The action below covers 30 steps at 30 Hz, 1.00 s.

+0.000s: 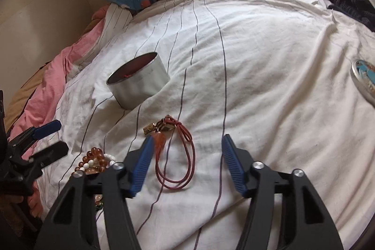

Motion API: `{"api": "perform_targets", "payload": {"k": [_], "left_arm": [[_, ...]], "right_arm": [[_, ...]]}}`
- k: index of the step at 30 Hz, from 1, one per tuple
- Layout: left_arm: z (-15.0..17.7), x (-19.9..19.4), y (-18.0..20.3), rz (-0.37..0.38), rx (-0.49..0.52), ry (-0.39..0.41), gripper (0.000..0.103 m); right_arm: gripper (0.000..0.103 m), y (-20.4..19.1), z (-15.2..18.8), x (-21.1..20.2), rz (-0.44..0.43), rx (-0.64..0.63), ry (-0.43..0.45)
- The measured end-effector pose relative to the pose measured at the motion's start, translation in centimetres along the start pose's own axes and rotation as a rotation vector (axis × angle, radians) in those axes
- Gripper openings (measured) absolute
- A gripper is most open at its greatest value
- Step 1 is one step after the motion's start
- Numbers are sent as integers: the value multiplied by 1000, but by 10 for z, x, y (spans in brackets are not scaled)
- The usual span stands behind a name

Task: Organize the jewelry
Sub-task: 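Grasp the amber bead bracelet with the left tool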

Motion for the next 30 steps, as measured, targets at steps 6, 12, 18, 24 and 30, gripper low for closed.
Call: {"api": "perform_targets", "payload": {"k": [6,12,18,24,30], "left_arm": [[8,21,-3,10,-63,-61,82],[14,31,7,44,-15,-100,27],[5,15,-16,-18,-71,-48,1],[-5,-12,3,110,11,43,13],[13,21,5,50,1,-122,39]], "right_arm": [[61,-2,1,7,-23,10,-17],[62,-2,2,11,-35,16,-25],[65,-5,2,12,-35,4,-21],[66,-6,2,13,-36,6,-24],[66,-5,3,13,-41,5,-26]]}}
Point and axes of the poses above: each gripper's, at about its wrist camera, not at the fingertips, and x roughly the way its jaws point, y to its right, z to its underside, the point moved 3 cm from there along x, roughly the way its jaws point, and after that the axes turned 8 degrees about -z, right-handed, at the moved point
